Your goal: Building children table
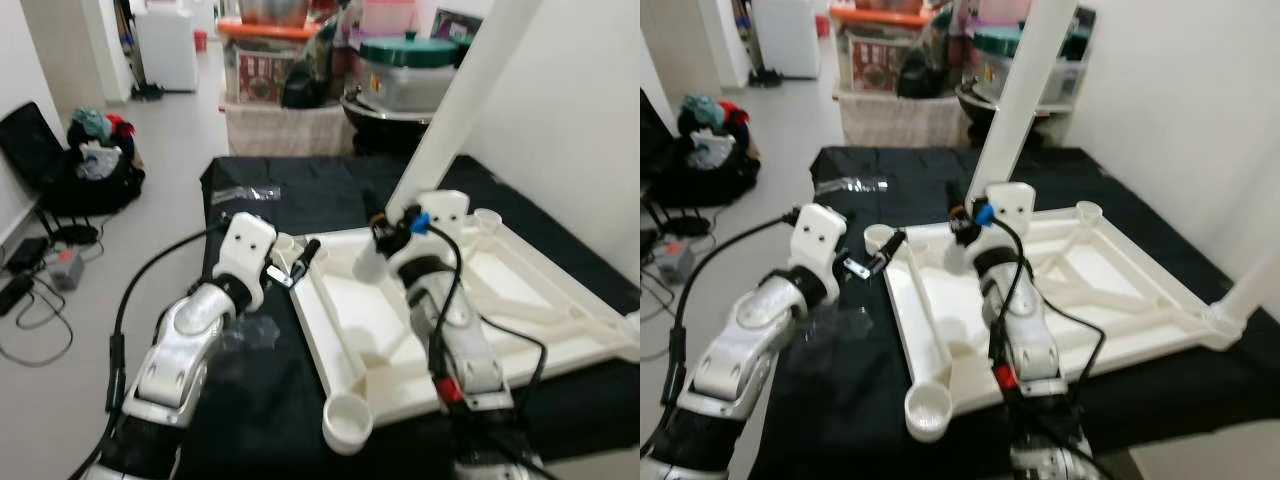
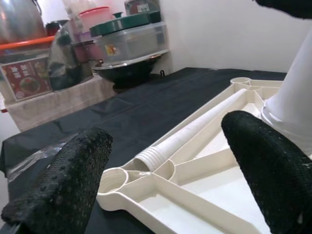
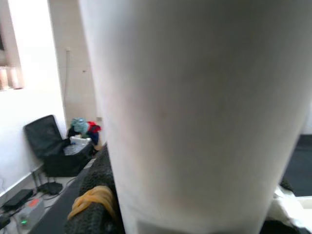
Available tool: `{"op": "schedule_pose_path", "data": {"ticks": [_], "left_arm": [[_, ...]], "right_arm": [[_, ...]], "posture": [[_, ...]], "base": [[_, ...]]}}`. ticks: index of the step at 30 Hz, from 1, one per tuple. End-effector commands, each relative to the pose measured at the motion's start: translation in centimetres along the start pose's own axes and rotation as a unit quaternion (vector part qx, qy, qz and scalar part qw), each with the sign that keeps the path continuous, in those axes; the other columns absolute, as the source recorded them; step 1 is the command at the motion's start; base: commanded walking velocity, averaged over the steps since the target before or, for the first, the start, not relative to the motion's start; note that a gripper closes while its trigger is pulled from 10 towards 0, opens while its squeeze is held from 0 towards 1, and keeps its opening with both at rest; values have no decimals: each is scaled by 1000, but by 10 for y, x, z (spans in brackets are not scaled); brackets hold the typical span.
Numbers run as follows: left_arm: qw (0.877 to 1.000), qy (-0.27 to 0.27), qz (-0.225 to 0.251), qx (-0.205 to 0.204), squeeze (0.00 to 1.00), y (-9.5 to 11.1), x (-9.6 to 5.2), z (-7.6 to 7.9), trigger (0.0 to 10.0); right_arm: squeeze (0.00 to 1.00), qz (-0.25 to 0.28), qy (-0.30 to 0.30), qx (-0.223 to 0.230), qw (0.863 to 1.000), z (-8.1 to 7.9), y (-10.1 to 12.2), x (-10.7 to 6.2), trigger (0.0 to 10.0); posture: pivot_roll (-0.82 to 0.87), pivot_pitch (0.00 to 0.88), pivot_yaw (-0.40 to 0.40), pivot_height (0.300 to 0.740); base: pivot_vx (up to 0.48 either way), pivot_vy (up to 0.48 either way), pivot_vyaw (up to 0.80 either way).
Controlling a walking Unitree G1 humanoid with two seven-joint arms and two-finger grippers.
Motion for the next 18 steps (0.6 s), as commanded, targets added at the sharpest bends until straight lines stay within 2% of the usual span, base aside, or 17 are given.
{"op": "schedule_pose_path", "data": {"ticks": [1,4,14,17,18], "left_arm": [[1000,-8,-6,5,0,-4,1,6,10000],[1000,-5,-1,-1,0,-2,1,5,10000],[1000,10,-7,-14,0,-6,-1,0,10000],[1000,18,-20,-7,0,-13,-3,-3,10000],[999,27,-39,-8,0,-22,-6,-6,10000]], "right_arm": [[0,11,-4,0,1000,4,6,0,0],[0,11,-2,2,1000,4,6,0,0],[0,1,8,13,1000,4,4,-1,0],[0,-4,17,24,1000,3,2,-1,0],[0,-8,27,30,999,0,2,-2,0]], "posture": [[79,0,-115,740],[78,0,-114,740],[83,0,-116,740],[83,0,-116,740],[82,0,-114,740]], "base": [[0,-480,0],[0,-480,0],[0,0,0],[0,0,0],[0,0,0]]}}
Point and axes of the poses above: a point about 5 cm out from each wrist's last joint towards the gripper, its own x axis pointing out of the wrist towards the gripper, its own y axis along the axis of the wrist's last joint, z = x × y, the point moved 6 cm from there along x, pointing out of the wrist towards the gripper, and after that the axes turned 9 degrees about x, right-handed, at the moved point
